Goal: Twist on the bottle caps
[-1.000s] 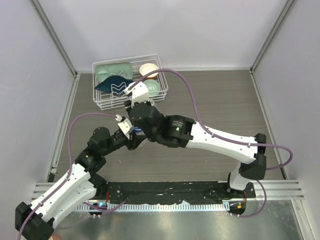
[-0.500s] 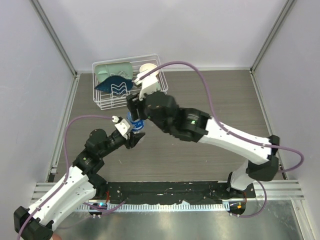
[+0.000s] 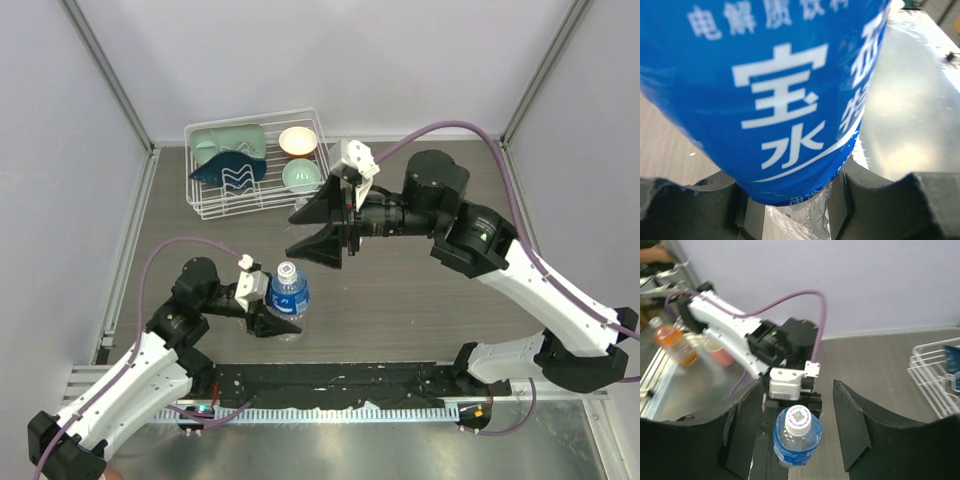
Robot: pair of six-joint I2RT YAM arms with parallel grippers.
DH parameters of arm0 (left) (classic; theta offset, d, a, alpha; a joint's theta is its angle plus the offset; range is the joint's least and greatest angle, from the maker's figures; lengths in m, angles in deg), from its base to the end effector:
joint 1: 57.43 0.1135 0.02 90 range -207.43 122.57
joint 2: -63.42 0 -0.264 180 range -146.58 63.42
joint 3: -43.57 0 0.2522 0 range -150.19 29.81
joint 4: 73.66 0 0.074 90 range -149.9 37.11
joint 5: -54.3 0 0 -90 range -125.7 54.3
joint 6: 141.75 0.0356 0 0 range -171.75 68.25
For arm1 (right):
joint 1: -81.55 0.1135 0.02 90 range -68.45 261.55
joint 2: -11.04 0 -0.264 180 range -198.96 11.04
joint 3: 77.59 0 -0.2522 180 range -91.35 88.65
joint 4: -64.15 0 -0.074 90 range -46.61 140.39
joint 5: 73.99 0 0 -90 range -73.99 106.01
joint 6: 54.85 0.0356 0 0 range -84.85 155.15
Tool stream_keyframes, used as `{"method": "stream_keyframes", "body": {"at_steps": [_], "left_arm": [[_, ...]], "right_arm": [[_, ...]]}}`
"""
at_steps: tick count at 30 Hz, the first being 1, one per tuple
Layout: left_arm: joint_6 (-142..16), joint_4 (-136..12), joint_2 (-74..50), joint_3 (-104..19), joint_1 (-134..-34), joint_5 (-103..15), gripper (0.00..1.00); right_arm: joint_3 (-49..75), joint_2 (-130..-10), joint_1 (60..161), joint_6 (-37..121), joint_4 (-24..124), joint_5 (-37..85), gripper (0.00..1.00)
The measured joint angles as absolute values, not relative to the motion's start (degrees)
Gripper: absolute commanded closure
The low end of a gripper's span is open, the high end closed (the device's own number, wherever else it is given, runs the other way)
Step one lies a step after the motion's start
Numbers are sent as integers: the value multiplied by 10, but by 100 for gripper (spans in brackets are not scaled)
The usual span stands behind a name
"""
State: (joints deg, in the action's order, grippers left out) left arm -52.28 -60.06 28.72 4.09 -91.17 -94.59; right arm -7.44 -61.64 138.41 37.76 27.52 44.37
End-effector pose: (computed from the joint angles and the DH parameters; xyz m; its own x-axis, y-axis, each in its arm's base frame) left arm 0.1041 -0.1062 0.2706 -0.1367 0.0855 -0.9869 0.9893 -0.0395 -0.1404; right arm 0.1213 0.2166 0.5189 -0.0402 0.0117 -0.9991 -0.9957 0.0829 0.0411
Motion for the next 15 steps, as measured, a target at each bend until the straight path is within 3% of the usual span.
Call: {"method": "stream_keyframes", "body": {"at_steps": [6,15], "left_arm": [[-523,-601,279,36,-912,-1048,100],[-524,-611,278,35,-912,-1073,100]], "right_arm": [[-59,-649,1377,367,272,573,37],[-59,-680,1382,370,273,647,39]]}}
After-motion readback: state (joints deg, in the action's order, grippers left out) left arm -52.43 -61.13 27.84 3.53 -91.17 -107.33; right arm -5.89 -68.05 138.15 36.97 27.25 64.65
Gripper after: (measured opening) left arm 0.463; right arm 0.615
